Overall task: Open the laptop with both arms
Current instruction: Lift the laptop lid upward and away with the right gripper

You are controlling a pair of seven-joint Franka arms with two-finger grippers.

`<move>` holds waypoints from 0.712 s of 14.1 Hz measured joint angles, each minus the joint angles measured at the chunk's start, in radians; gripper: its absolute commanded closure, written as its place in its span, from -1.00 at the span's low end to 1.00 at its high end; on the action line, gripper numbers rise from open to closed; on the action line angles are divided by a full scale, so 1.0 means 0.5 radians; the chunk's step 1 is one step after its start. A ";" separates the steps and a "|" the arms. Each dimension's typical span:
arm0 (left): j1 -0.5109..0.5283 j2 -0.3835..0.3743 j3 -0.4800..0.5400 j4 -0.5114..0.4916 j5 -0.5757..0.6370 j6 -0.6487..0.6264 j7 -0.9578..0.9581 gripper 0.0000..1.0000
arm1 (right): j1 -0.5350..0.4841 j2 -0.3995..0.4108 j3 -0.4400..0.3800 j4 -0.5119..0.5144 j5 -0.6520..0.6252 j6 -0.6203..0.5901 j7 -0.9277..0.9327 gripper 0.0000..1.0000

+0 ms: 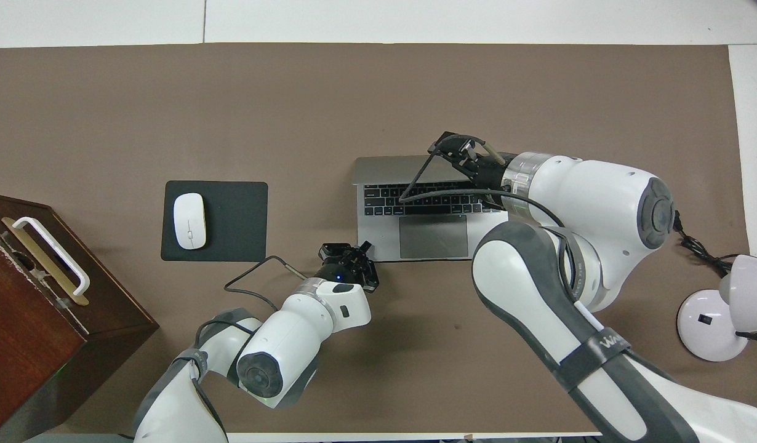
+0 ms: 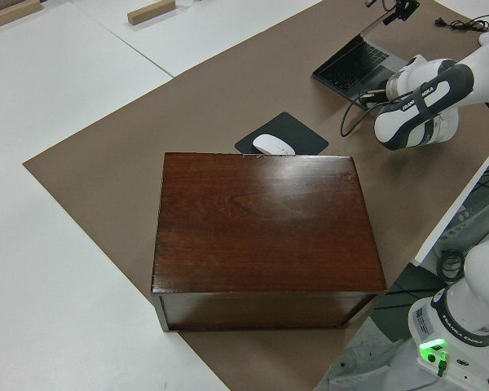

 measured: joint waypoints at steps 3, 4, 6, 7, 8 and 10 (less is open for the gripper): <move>0.000 0.000 0.000 0.000 0.000 0.000 0.000 1.00 | -0.005 0.075 -0.030 0.143 0.000 -0.032 -0.027 -1.00; 0.000 0.000 0.000 0.000 0.000 0.000 0.000 1.00 | -0.008 0.100 -0.041 0.190 -0.001 -0.049 -0.031 -1.00; 0.000 0.000 0.000 0.000 0.000 0.000 0.001 1.00 | -0.021 0.142 -0.049 0.280 -0.017 -0.067 -0.057 -1.00; 0.000 0.000 0.000 0.000 0.000 0.000 0.001 1.00 | -0.023 0.160 -0.052 0.316 -0.039 -0.068 -0.065 -1.00; 0.000 0.000 0.000 0.000 0.000 0.000 0.001 1.00 | -0.023 0.175 -0.055 0.349 -0.066 -0.068 -0.073 -1.00; 0.000 0.000 0.000 0.000 0.000 0.000 0.002 1.00 | -0.023 0.200 -0.064 0.396 -0.100 -0.068 -0.108 -1.00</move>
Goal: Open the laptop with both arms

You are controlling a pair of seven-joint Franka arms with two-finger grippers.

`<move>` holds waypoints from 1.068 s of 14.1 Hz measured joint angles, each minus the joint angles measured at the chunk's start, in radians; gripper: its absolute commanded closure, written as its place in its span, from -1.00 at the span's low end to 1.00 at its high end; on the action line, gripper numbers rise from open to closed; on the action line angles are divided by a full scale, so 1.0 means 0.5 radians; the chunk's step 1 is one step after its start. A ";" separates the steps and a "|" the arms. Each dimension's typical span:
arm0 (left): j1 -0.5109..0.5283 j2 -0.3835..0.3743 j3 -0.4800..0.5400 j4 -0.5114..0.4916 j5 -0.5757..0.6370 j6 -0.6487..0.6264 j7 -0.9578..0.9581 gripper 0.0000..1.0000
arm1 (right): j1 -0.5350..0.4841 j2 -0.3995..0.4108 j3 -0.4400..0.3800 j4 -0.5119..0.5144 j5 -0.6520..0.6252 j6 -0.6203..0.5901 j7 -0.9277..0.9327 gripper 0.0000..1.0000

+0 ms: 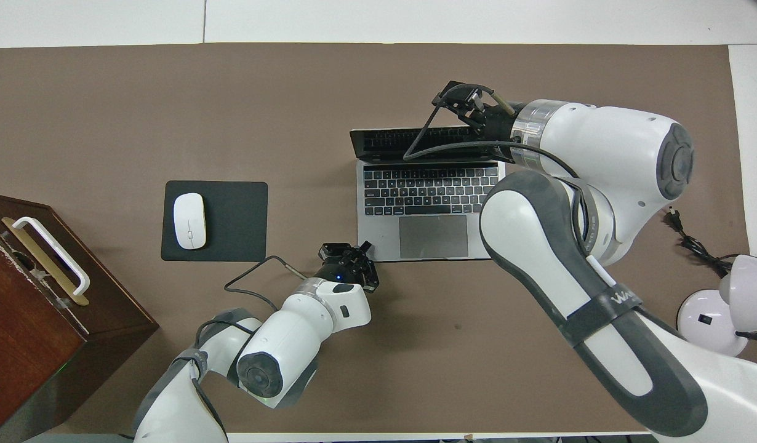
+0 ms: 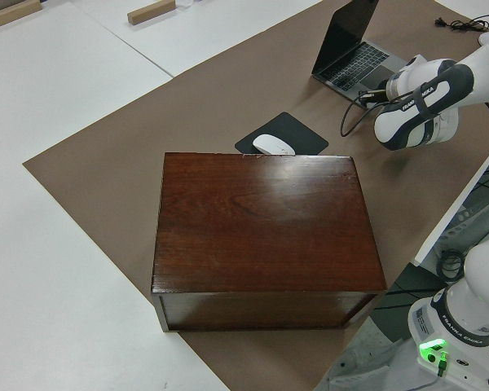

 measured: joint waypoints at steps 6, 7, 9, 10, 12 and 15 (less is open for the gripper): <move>0.000 0.000 0.000 0.000 0.000 0.000 0.001 1.00 | -0.003 0.041 -0.029 0.064 -0.003 0.000 -0.100 -1.00; 0.000 0.000 0.000 0.000 0.000 0.000 0.001 1.00 | -0.003 0.045 -0.029 0.069 -0.003 0.000 -0.100 -1.00; 0.000 0.000 0.000 0.000 0.000 0.000 0.001 1.00 | -0.004 0.047 -0.030 0.079 -0.003 -0.020 -0.100 -1.00; 0.000 0.000 0.000 0.000 0.000 0.000 0.001 1.00 | -0.004 0.047 -0.030 0.096 -0.003 -0.063 -0.096 -1.00; 0.000 0.000 0.000 0.000 0.000 0.000 0.001 1.00 | -0.005 0.042 -0.030 0.162 -0.003 -0.215 -0.021 -1.00; 0.000 0.000 0.000 0.000 0.000 0.000 0.001 1.00 | -0.004 -0.026 -0.029 0.239 -0.003 -0.446 0.111 -1.00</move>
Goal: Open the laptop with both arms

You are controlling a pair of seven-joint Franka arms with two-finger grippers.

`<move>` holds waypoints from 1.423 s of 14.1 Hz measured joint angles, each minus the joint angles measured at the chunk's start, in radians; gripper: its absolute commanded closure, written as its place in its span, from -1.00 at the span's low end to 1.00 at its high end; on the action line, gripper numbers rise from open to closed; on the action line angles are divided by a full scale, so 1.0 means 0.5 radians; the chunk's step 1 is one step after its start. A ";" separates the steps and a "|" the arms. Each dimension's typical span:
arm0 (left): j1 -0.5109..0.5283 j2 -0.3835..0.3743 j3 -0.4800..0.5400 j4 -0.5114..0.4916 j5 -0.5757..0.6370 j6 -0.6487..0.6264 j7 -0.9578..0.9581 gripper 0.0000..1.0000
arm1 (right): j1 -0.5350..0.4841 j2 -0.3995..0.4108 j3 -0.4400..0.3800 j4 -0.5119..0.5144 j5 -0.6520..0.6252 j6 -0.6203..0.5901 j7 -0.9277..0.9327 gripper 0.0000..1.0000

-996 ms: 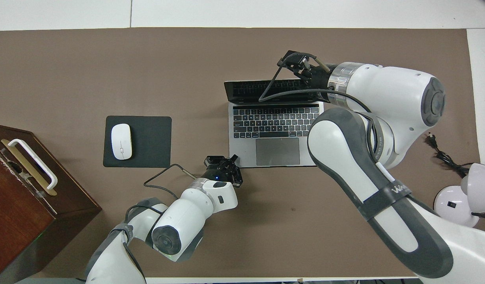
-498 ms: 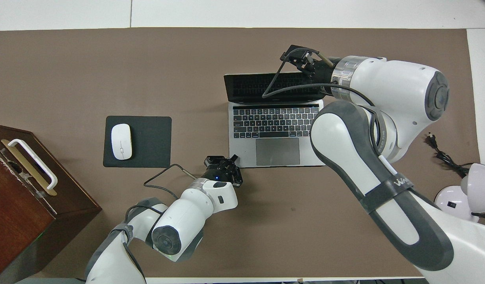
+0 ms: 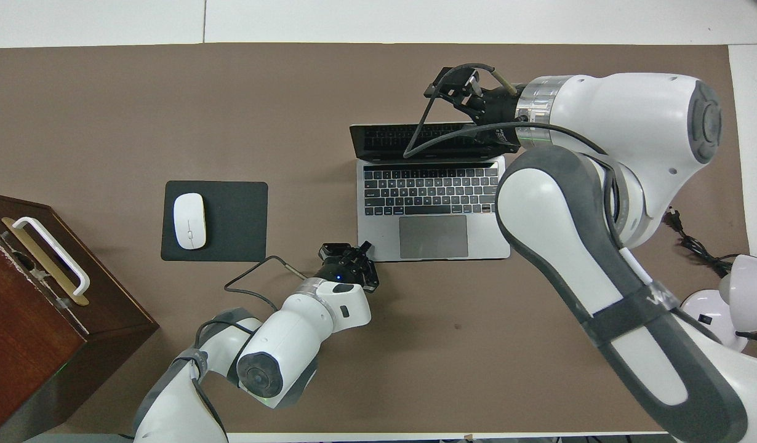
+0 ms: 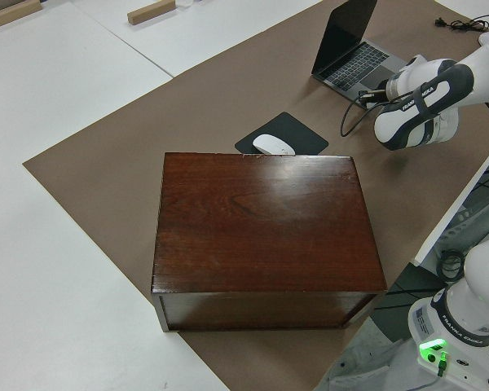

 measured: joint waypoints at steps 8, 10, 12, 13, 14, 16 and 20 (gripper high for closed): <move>0.034 -0.136 0.023 0.039 -0.014 -0.113 -0.141 1.00 | -0.053 -0.166 -0.217 0.406 -0.174 -0.531 -0.187 -1.00; 0.099 -0.329 0.026 0.058 -0.015 -0.444 -0.144 1.00 | -0.081 -0.128 -0.265 0.414 -0.399 -0.651 -0.438 -1.00; 0.162 -0.551 0.031 0.064 -0.015 -0.758 -0.144 1.00 | -0.126 -0.112 -0.272 0.457 -0.705 -0.849 -0.638 -1.00; 0.191 -0.634 0.032 0.064 -0.015 -0.875 -0.144 1.00 | -0.141 -0.114 -0.275 0.485 -0.858 -0.966 -0.706 -1.00; 0.222 -0.700 0.034 0.064 -0.015 -0.985 -0.142 1.00 | -0.158 -0.121 -0.277 0.511 -1.002 -1.104 -0.773 -1.00; 0.309 -0.822 0.035 0.070 -0.015 -1.220 -0.092 1.00 | -0.219 -0.158 -0.281 0.530 -1.143 -1.349 -0.905 -1.00; 0.570 -1.053 0.042 0.249 -0.015 -1.890 0.160 1.00 | -0.304 -0.219 -0.292 0.497 -1.160 -1.640 -0.971 -1.00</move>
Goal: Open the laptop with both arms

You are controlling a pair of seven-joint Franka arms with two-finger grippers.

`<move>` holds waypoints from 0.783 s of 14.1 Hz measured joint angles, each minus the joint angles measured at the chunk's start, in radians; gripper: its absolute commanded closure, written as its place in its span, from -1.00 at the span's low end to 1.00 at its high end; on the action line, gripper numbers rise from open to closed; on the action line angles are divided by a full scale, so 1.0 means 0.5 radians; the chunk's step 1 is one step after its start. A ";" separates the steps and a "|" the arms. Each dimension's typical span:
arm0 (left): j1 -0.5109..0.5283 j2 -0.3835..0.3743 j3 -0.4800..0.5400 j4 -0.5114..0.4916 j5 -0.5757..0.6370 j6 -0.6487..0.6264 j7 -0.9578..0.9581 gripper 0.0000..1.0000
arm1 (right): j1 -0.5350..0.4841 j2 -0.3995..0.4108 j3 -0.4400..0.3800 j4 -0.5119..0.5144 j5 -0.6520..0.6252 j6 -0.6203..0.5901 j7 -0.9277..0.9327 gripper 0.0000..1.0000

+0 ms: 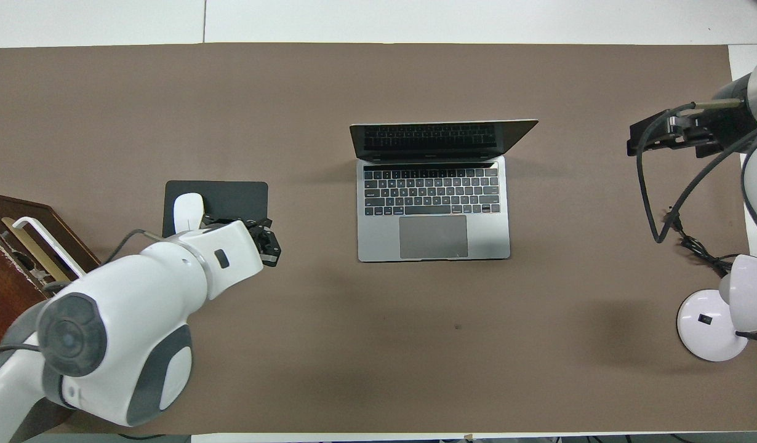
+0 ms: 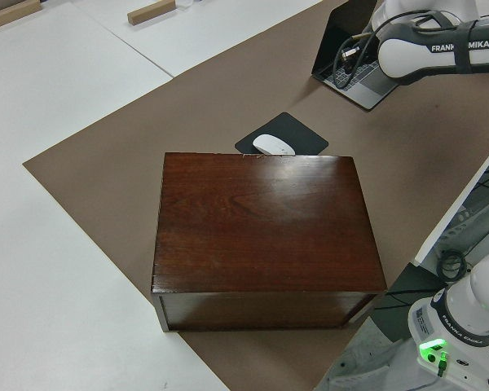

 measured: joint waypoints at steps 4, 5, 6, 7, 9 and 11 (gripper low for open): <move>0.239 -0.121 0.003 0.198 0.000 -0.519 0.176 1.00 | -0.136 -0.107 0.023 -0.140 -0.005 0.010 -0.003 -1.00; 0.295 -0.131 0.002 0.257 0.000 -0.642 0.181 0.69 | -0.221 -0.134 0.078 -0.145 -0.005 0.061 -0.013 -1.00; 0.352 -0.135 0.002 0.318 0.000 -0.755 0.184 -0.01 | -0.309 -0.155 0.151 -0.147 -0.008 0.092 -0.032 -1.00; 0.411 -0.136 0.003 0.371 0.002 -0.847 0.188 -0.99 | -0.363 -0.169 0.197 -0.147 -0.018 0.112 -0.046 -1.00; 0.545 -0.136 0.004 0.453 0.003 -0.981 0.192 -1.00 | -0.386 -0.187 0.223 -0.147 -0.074 0.126 -0.073 -1.00; 0.652 -0.136 0.005 0.488 0.006 -1.029 0.202 -1.00 | -0.386 -0.193 0.236 -0.149 -0.099 0.135 -0.074 -1.00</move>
